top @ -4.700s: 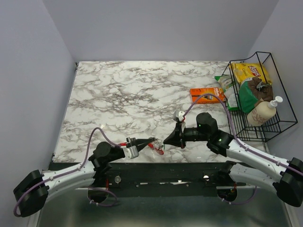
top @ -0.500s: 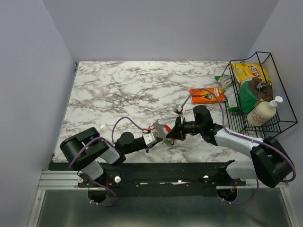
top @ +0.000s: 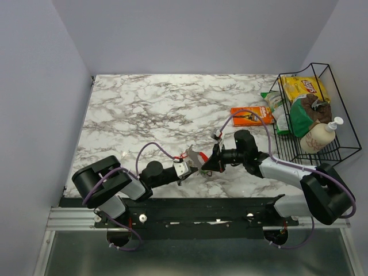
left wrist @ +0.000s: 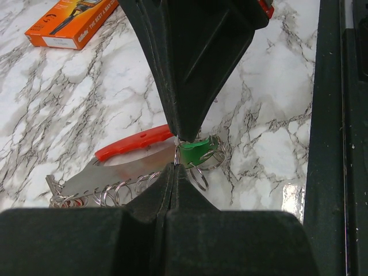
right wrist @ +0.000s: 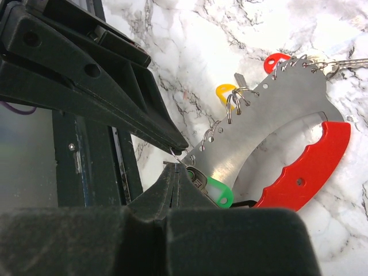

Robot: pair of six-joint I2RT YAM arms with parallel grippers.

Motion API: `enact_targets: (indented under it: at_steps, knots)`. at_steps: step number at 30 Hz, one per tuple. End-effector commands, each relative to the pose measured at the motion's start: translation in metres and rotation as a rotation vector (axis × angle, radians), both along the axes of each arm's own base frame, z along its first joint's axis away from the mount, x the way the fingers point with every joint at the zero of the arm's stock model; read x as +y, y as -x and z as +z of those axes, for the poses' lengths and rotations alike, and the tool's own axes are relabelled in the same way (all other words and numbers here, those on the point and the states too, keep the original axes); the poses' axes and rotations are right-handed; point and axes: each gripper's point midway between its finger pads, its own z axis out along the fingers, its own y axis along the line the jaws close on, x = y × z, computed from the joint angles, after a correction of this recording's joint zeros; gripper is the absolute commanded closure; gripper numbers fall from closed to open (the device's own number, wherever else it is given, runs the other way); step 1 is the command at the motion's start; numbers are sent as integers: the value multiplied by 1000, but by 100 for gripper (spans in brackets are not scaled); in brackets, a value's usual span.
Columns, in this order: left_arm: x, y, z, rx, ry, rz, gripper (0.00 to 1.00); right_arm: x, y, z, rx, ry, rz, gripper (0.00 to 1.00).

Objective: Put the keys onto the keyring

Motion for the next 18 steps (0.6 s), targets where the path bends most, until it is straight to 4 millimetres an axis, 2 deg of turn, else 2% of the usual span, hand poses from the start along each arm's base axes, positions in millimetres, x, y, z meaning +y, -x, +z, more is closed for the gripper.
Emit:
enact_targets:
  at_steps: [1, 18]
  knots:
    - [-6, -6, 103, -235, 327, 18, 100, 2, 2, 3, -2, -34, 13, 99]
    - [-1, 0, 107, -238, 340, 16, 100, -2, -5, -10, 21, 5, -55, 99]
